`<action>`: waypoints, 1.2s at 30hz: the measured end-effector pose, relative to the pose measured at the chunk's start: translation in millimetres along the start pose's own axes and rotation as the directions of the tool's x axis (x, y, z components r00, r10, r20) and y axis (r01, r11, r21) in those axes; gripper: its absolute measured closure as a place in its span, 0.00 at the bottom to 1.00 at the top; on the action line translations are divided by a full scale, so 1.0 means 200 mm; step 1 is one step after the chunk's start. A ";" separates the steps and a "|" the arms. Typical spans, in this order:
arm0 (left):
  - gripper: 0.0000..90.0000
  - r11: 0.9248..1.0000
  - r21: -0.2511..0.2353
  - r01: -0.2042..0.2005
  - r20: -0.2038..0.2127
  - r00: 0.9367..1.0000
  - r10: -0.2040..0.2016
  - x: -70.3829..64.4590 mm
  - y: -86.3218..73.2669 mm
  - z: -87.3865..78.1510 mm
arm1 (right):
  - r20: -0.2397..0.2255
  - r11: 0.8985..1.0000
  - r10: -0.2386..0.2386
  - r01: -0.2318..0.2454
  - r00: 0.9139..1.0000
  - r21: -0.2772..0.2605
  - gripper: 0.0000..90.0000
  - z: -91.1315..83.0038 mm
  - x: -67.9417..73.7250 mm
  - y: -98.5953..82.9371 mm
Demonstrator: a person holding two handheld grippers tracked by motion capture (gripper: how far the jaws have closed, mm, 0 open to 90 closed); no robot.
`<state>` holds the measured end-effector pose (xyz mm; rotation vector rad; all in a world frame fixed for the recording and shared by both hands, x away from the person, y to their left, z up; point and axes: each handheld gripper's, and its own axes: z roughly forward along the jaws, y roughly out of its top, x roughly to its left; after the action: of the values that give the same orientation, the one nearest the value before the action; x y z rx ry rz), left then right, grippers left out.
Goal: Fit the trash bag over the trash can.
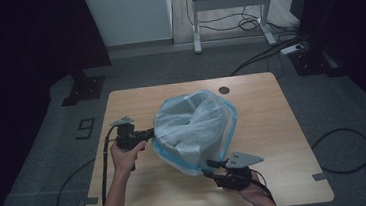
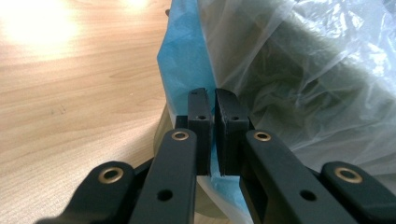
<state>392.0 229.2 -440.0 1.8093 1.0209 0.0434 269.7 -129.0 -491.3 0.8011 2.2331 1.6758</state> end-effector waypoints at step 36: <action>0.98 0.999 -0.030 -0.011 -0.008 1.000 0.010 -0.01 0.02 0.01 | 0.253 0.969 0.248 -0.238 0.935 -0.070 0.99 -0.01 -0.73 0.31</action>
<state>395.2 226.1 -437.5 1.7886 1.0113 0.0721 405.6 -199.0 -451.6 1.2535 1.9830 1.5990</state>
